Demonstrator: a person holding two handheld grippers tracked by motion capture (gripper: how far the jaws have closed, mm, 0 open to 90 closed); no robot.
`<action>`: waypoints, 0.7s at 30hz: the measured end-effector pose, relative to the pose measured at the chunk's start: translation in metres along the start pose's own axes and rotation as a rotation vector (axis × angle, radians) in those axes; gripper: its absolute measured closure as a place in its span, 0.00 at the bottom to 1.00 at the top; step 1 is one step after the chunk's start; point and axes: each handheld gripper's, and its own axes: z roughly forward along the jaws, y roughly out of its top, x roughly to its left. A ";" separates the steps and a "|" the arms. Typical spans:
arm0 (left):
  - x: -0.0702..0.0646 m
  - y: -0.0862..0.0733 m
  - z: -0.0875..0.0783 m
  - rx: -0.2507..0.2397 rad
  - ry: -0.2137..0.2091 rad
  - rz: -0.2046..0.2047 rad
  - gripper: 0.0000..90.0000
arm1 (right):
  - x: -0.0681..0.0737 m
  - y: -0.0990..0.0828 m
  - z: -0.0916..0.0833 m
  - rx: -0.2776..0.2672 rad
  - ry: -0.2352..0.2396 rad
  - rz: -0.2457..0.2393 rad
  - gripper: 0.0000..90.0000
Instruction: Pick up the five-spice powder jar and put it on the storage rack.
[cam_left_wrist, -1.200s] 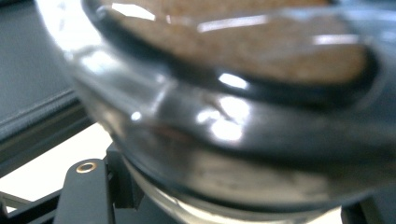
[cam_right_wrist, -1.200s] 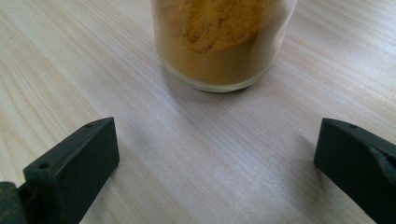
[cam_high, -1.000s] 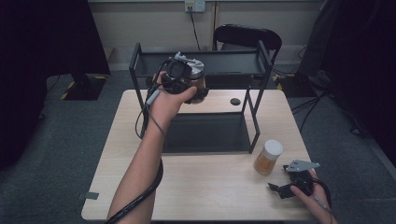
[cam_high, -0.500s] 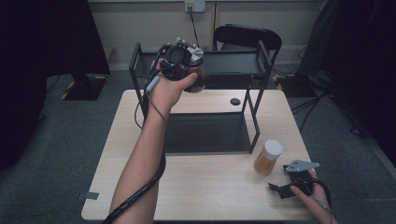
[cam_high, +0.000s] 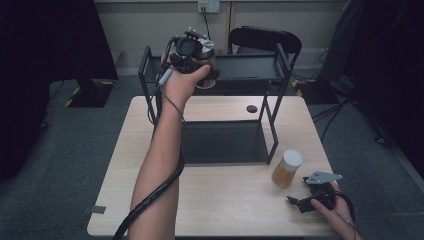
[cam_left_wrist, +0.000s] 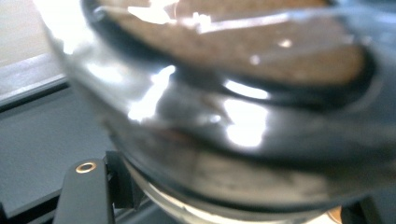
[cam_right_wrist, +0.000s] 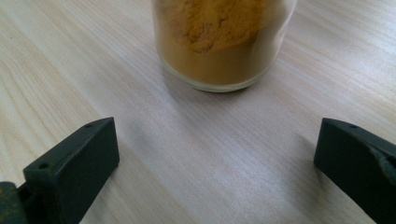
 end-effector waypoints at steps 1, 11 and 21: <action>0.001 0.000 0.001 -0.008 0.003 -0.004 0.35 | 0.000 0.000 0.000 0.000 0.000 -0.001 0.00; 0.011 0.007 0.013 -0.016 0.031 -0.039 0.35 | 0.000 0.000 0.000 0.000 0.000 0.000 0.00; 0.011 0.010 0.024 -0.014 0.070 -0.037 0.35 | 0.000 0.000 0.000 0.000 0.000 0.000 0.00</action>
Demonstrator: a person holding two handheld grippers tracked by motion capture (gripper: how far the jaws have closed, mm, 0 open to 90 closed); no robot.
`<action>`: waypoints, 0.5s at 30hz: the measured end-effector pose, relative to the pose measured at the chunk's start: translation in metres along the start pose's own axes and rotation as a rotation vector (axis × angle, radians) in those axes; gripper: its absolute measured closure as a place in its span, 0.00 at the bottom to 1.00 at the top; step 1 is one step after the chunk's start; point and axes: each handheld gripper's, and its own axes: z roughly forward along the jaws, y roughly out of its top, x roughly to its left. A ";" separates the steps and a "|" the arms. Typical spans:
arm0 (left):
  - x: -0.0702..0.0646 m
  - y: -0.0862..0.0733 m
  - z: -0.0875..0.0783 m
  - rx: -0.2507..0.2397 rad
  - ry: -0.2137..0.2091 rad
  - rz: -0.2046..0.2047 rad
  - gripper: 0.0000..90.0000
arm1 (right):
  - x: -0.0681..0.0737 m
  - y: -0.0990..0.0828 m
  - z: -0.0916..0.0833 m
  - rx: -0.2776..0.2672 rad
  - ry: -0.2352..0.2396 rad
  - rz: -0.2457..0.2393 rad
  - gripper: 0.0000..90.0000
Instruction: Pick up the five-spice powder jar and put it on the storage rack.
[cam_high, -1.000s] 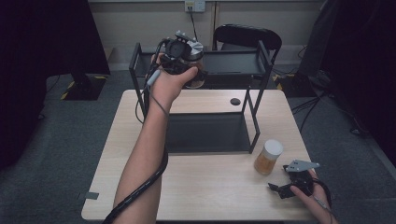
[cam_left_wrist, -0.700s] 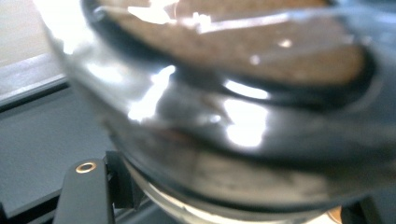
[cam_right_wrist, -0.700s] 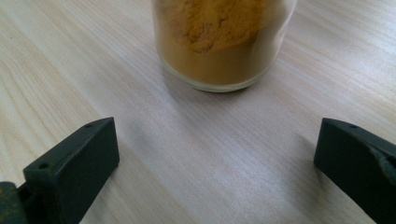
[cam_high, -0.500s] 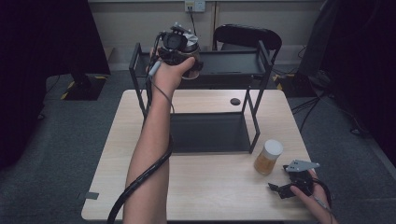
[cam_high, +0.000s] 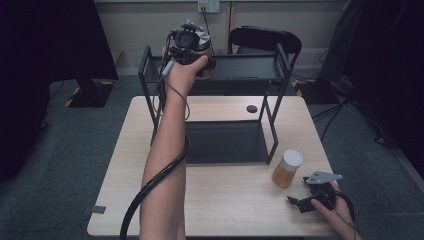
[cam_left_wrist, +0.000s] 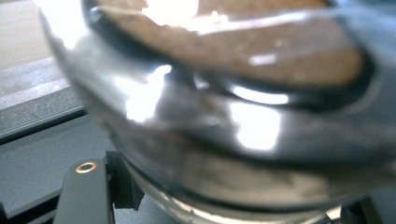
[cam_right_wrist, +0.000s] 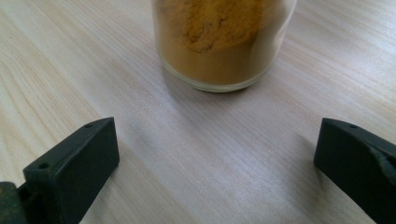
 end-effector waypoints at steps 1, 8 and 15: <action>0.000 0.000 0.001 0.002 0.005 0.003 0.35 | 0.000 0.000 0.000 0.000 0.000 0.000 0.00; 0.000 -0.001 0.005 0.007 0.023 -0.005 0.35 | 0.000 0.000 0.000 0.000 0.000 0.000 0.00; 0.000 -0.007 0.008 -0.006 0.031 -0.024 0.35 | 0.000 0.000 0.000 0.000 0.000 0.000 0.00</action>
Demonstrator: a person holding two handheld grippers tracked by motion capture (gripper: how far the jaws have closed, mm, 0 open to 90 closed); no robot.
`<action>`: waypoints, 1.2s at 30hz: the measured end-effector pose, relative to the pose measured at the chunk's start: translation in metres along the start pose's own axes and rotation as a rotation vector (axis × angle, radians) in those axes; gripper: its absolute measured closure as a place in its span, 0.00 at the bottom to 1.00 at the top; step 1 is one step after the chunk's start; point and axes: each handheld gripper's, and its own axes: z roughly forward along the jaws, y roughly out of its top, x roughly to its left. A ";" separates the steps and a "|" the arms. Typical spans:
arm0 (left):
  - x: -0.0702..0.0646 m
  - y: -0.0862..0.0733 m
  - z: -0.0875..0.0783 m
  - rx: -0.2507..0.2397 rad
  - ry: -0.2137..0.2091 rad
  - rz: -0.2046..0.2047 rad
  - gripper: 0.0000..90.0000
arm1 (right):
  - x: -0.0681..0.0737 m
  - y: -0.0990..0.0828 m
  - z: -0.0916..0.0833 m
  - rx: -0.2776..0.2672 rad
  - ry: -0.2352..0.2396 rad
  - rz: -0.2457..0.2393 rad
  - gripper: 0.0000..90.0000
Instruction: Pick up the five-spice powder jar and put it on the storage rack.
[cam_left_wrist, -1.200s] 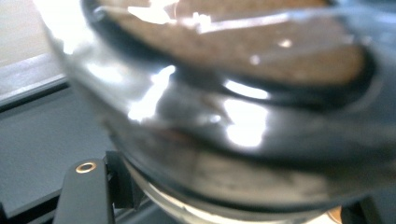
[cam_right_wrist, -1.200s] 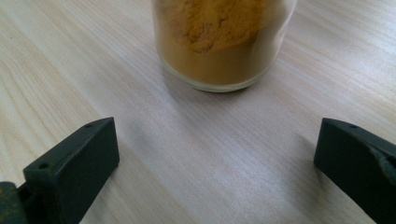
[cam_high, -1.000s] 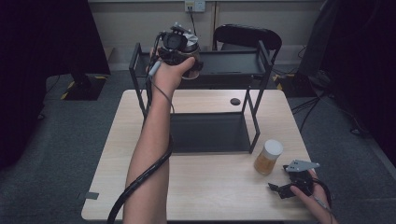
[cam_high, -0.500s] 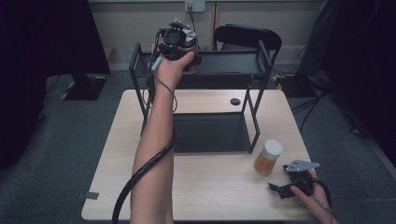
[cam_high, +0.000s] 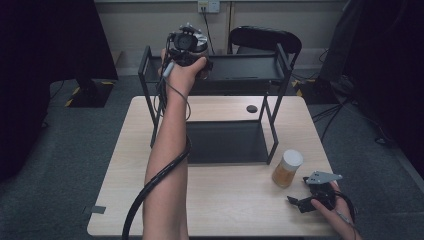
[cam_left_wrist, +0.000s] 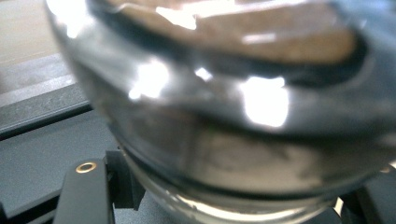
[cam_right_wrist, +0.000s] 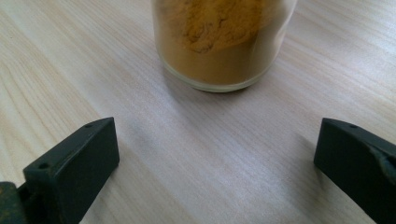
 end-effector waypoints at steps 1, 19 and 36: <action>-0.002 -0.004 0.001 -0.011 0.008 0.004 0.35 | 0.000 0.000 0.000 0.000 0.000 0.000 0.00; -0.008 -0.013 -0.004 -0.034 0.060 -0.034 0.14 | 0.000 0.000 0.000 0.000 0.000 0.000 0.00; 0.001 -0.041 -0.021 -0.103 -0.016 -0.006 0.02 | 0.000 0.000 0.000 0.000 0.000 -0.001 0.00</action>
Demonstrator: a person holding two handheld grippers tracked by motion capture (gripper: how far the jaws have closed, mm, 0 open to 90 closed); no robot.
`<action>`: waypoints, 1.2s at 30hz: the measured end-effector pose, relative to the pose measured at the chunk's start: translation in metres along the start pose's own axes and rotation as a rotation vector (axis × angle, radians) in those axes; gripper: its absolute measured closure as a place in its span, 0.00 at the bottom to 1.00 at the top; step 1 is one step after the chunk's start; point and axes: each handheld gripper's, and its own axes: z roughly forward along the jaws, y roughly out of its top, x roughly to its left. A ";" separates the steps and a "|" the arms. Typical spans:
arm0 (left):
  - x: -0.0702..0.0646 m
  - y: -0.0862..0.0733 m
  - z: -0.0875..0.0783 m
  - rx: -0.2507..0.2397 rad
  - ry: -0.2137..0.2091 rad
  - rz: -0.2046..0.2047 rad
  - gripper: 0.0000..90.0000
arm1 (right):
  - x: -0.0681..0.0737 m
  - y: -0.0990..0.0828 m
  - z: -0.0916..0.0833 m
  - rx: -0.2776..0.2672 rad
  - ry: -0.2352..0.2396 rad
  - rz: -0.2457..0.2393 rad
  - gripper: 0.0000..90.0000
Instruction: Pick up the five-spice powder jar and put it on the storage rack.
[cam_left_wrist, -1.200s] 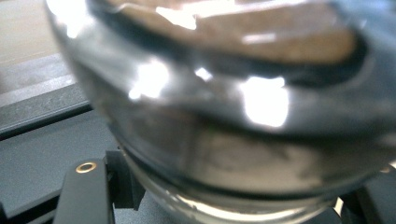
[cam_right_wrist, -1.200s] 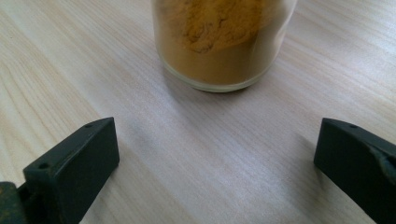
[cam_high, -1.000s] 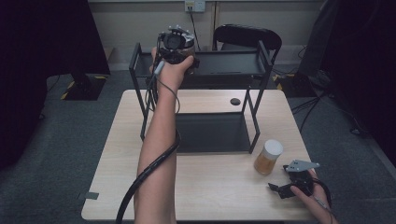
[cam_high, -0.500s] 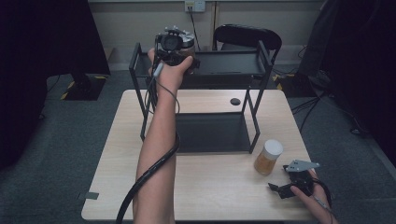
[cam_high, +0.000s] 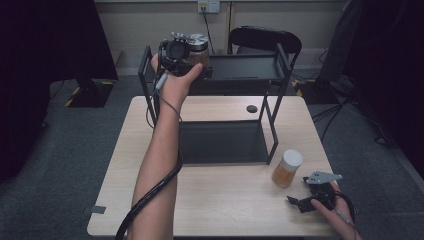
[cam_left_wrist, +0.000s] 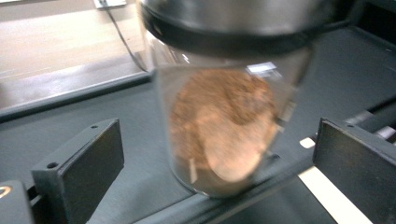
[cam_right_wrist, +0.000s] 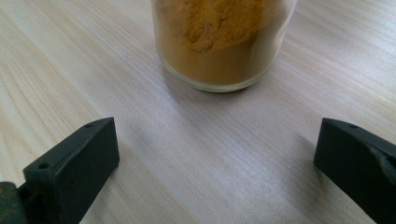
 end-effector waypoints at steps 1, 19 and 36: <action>0.000 -0.003 -0.001 -0.001 -0.011 0.006 0.02 | 0.000 0.000 0.000 0.000 0.000 0.001 0.00; 0.003 -0.053 -0.017 -0.113 -0.065 0.015 0.03 | 0.000 0.000 0.000 0.000 0.000 0.002 0.00; 0.001 -0.086 -0.010 -0.137 -0.155 0.062 0.03 | 0.000 0.000 0.000 -0.001 0.000 0.002 0.00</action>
